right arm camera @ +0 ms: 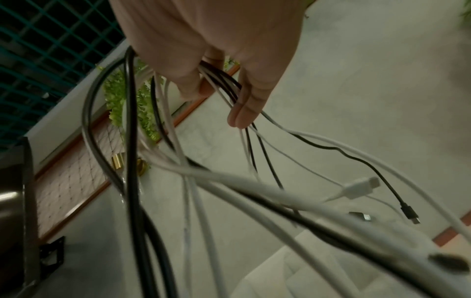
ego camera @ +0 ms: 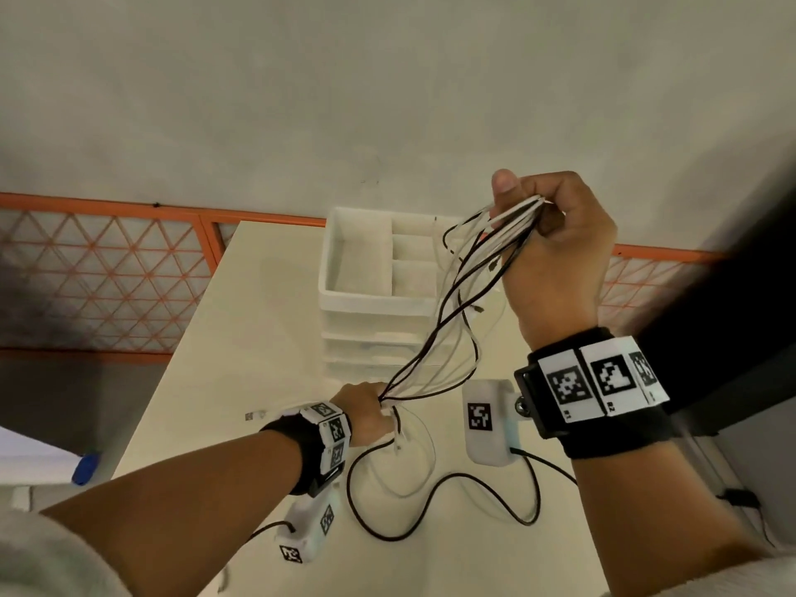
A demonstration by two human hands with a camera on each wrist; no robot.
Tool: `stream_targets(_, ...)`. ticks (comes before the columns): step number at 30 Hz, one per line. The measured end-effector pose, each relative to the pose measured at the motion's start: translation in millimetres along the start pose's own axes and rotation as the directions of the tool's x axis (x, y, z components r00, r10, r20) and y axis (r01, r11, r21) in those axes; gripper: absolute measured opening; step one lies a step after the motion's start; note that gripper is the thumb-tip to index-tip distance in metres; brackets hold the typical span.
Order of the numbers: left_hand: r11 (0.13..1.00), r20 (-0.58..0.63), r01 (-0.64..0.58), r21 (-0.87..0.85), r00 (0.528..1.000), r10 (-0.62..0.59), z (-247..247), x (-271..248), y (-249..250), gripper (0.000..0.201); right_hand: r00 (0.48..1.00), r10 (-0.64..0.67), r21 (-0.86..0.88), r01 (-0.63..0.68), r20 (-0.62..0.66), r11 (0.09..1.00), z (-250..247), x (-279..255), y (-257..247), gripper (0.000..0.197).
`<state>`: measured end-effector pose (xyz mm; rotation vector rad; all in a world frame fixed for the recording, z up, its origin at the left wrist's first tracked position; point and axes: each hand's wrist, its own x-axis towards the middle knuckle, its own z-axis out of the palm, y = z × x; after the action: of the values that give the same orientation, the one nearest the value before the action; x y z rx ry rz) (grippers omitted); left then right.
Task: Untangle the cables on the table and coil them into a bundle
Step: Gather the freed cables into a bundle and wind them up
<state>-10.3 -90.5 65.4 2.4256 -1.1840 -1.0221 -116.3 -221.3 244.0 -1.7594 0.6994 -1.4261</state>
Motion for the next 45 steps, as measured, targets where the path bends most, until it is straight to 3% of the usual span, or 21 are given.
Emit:
stream_targets(3, 0.984, 0.011, 0.086, 0.159, 0.996, -0.089, -2, 2, -8, 0.04, 0.999, -0.017, -0.089, 0.014, -0.039, 0.996, -8, 0, 13, 0.024)
stream_targets(9, 0.91, 0.012, 0.183, 0.371, 0.979, -0.202, -27, -5, -35, 0.061, 0.99, 0.039, -0.254, -0.074, -0.138, 0.964, -26, 5, 54, 0.023)
stream_targets(12, 0.902, -0.018, 0.232, 0.363, 0.97, -0.242, -47, -9, -48, 0.067, 0.953, 0.249, -0.191, -0.281, -0.173, 0.94, -31, 13, 72, 0.038)
stream_targets(14, 0.914, -0.072, 0.257, 0.313, 0.966, -0.247, -59, -12, -56, 0.064, 0.919, 0.367, -0.16, -0.388, -0.146, 0.908, -34, 16, 78, 0.045)
stream_targets(17, 0.94, -0.172, 0.265, 0.217, 0.958, -0.23, -76, -14, -62, 0.053, 0.942, 0.318, -0.22, -0.334, -0.107, 0.916, -34, 21, 81, 0.064)
stream_targets(21, 0.96, -0.255, 0.251, 0.123, 0.943, -0.214, -88, -21, -61, 0.044, 0.962, 0.255, -0.178, -0.27, -0.101, 0.946, -29, 28, 76, 0.056)
stream_targets(25, 0.977, -0.288, 0.202, 0.062, 0.941, -0.177, -97, -28, -58, 0.041, 0.953, 0.25, -0.231, -0.285, -0.17, 0.93, -32, 31, 85, 0.058)
stream_targets(28, 0.982, -0.288, 0.166, 0.09, 0.948, -0.134, -104, -34, -54, 0.035, 0.904, 0.387, -0.335, -0.426, -0.181, 0.84, -38, 25, 107, 0.074)
stream_targets(30, 0.984, -0.306, 0.157, 0.081, 0.944, -0.126, -108, -37, -50, 0.038, 0.862, 0.483, -0.433, -0.499, -0.155, 0.751, -42, 18, 113, 0.061)
stream_targets(32, 0.99, -0.333, 0.121, -0.069, 0.933, -0.137, -113, -39, -44, 0.036, 0.82, 0.551, -0.492, -0.548, -0.155, 0.677, -48, 13, 119, 0.045)
stream_targets(35, 0.903, -0.34, 0.01, -0.43, 0.924, -0.173, -128, -44, -28, 0.02, 0.749, 0.638, -0.531, -0.619, -0.177, 0.579, -58, 4, 127, 0.044)
stream_targets(38, 0.834, -0.339, -0.114, -0.54, 0.937, -0.091, -146, -51, -10, 0.014, 0.714, 0.672, -0.529, -0.655, -0.198, 0.54, -61, -2, 132, 0.045)
stream_targets(40, 0.829, -0.343, -0.172, -0.532, 0.939, -0.025, -152, -57, -1, 0.021, 0.702, 0.659, -0.452, -0.697, -0.27, 0.557, -60, -2, 129, 0.031)
stream_targets(42, 0.834, -0.342, -0.201, -0.514, 0.94, 0.015, -153, -60, 4, 0.019, 0.703, 0.603, -0.297, -0.708, -0.377, 0.64, -61, 4, 129, 0.021)
stream_targets(45, 0.812, -0.361, -0.231, -0.536, 0.932, 0.027, -148, -58, 5, 0.014, 0.735, 0.504, 0.056, -0.541, -0.455, 0.839, -62, 10, 111, 0.02)
